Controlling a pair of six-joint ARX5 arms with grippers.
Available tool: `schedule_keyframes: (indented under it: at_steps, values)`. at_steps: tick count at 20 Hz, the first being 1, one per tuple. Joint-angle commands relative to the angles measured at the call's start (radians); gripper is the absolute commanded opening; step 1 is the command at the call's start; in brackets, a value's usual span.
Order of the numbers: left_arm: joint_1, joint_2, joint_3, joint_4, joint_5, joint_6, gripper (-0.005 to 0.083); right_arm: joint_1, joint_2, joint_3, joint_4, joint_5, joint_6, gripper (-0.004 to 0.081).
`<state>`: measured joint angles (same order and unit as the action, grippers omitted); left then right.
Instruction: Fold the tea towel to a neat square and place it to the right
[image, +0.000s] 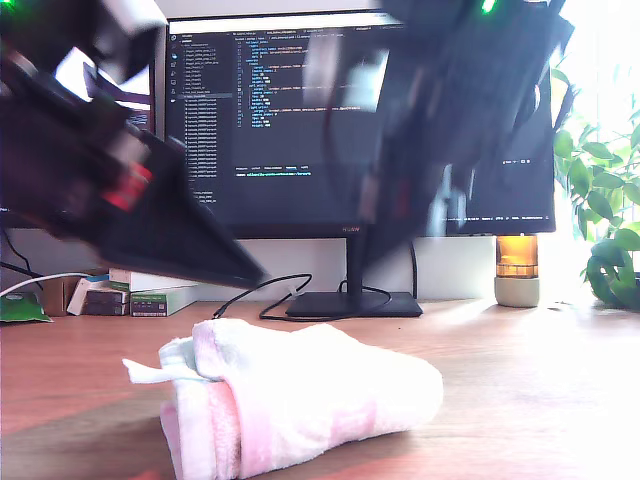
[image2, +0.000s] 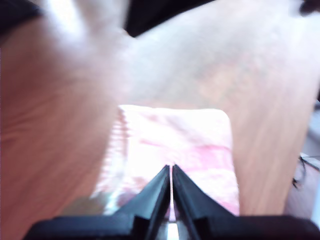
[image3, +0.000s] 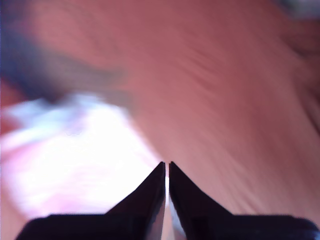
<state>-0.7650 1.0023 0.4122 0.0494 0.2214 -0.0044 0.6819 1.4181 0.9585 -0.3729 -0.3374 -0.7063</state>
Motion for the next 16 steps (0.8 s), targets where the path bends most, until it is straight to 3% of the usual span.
schedule_keyframes:
  at_steps: [1,6,11,16]
  values:
    - [-0.003,-0.054,-0.002,-0.015,-0.027,-0.071,-0.0020,0.003,0.030,-0.012,-0.038,-0.082,-0.129,-0.0011]
    - [-0.003,-0.161,-0.002,-0.116,-0.077,-0.104,-0.0020,-0.008,0.065,-0.012,-0.048,-0.253,-0.366,-0.0010]
    - [-0.003,-0.194,-0.002,-0.154,-0.078,-0.129,-0.0020,-0.008,0.168,-0.012,-0.045,-0.311,-0.417,-0.0010]
    - [-0.003,-0.200,-0.002,-0.156,-0.077,-0.138,-0.0020,-0.010,0.282,-0.012,-0.026,-0.317,-0.478,-0.0010]
